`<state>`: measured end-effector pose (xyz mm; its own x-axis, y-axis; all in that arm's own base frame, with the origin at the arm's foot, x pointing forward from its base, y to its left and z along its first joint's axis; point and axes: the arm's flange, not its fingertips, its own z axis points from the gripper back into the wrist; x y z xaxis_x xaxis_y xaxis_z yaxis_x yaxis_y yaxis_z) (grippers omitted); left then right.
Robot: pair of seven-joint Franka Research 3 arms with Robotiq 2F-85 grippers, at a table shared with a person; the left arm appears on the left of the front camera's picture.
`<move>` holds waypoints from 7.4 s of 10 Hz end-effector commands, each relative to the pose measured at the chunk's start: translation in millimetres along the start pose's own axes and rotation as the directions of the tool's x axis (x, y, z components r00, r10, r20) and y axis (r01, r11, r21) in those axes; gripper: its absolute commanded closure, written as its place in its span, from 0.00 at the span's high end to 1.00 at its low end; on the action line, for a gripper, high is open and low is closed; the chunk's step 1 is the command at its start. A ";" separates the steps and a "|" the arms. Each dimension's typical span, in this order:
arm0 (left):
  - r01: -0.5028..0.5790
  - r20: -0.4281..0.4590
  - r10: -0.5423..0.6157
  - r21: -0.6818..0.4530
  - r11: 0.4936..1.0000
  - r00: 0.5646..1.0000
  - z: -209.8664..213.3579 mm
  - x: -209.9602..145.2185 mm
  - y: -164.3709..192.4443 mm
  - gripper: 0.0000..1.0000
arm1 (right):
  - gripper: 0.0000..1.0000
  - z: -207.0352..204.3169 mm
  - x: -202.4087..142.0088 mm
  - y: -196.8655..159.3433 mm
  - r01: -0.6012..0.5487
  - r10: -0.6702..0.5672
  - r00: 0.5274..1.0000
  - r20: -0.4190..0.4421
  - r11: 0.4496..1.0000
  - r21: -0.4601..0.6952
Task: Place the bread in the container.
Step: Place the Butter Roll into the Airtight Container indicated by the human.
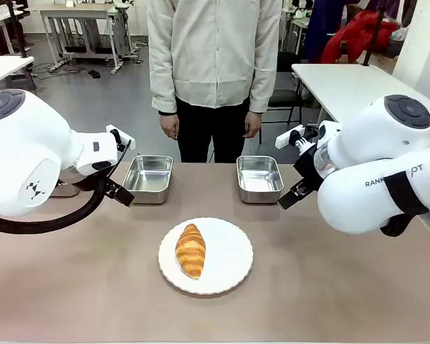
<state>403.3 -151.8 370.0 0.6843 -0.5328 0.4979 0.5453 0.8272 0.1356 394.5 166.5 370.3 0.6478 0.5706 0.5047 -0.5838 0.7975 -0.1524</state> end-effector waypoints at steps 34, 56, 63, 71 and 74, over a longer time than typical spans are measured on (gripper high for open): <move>0.320 0.344 -0.170 -0.444 0.837 0.923 180.7 -55.2 298.4 1.00 | 1.00 226.4 -75.6 -262.0 -0.016 -0.039 0.949 0.314 0.985 0.170; 0.241 0.454 -0.011 -0.451 0.860 0.891 195.2 -78.7 320.9 1.00 | 1.00 229.7 -94.5 -288.0 -0.040 -0.057 0.928 0.369 0.968 0.249; 0.241 0.454 -0.011 -0.451 0.860 0.891 195.2 -78.7 320.9 1.00 | 1.00 229.7 -94.5 -288.0 -0.040 -0.057 0.928 0.369 0.968 0.249; 0.241 0.454 -0.011 -0.451 0.860 0.891 195.2 -78.7 320.9 1.00 | 1.00 229.7 -94.5 -288.0 -0.040 -0.057 0.928 0.369 0.968 0.249; 0.241 0.454 -0.011 -0.451 0.860 0.891 195.2 -78.7 320.9 1.00 | 1.00 229.7 -94.5 -288.0 -0.040 -0.057 0.928 0.369 0.968 0.249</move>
<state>431.6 190.5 539.9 0.3967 -0.4033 0.8246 0.8473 0.5066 -0.1598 386.9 -161.5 560.6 0.4794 0.4111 0.7753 -0.7012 0.7107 0.0568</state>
